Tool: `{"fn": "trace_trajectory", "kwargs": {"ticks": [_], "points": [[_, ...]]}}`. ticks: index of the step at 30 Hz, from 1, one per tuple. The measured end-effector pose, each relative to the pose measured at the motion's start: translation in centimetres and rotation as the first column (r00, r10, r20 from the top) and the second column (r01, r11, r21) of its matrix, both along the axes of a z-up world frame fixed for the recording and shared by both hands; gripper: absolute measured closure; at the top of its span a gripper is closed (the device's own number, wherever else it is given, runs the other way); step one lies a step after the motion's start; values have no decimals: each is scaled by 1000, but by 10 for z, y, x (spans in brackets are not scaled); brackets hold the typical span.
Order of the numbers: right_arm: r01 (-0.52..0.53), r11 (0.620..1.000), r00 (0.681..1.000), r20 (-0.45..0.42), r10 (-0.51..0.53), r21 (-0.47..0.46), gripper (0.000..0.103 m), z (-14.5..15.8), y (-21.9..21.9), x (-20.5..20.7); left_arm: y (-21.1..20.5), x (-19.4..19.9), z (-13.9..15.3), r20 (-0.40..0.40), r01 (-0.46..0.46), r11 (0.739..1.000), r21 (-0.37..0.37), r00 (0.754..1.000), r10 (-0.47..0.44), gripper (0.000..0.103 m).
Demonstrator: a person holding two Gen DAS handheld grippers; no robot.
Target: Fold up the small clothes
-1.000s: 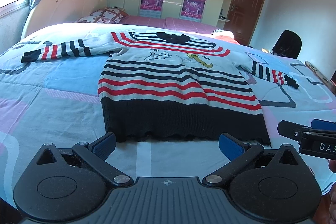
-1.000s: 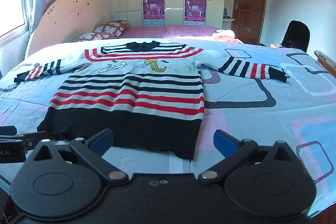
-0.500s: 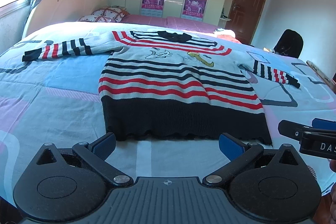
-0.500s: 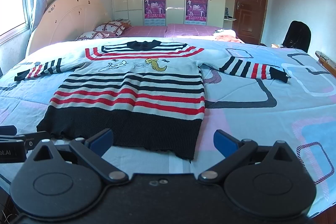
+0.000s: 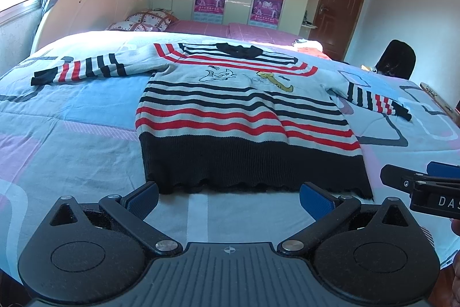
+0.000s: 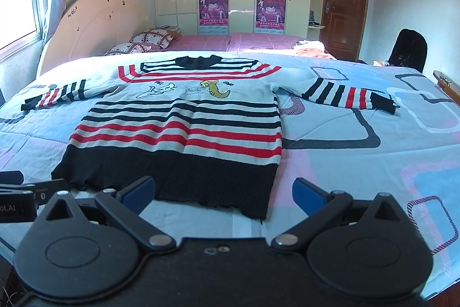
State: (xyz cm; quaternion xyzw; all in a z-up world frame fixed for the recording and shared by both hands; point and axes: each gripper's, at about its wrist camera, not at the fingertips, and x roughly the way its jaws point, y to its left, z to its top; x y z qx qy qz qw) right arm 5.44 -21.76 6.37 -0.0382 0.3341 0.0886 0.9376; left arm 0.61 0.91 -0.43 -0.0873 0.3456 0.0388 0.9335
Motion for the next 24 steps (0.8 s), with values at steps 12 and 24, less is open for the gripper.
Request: {"fn": "trace_trajectory", "kwargs": {"ticks": [12, 24], "points": [[-3, 1000, 1000, -5, 3, -2, 1, -1, 2, 2, 1, 3, 0, -4, 2, 1000, 1, 1000, -2, 0], [9, 1000, 1000, -1, -9, 3, 1, -2, 4, 13, 23, 21, 0, 1, 18, 995, -96, 1000, -18, 0]]}}
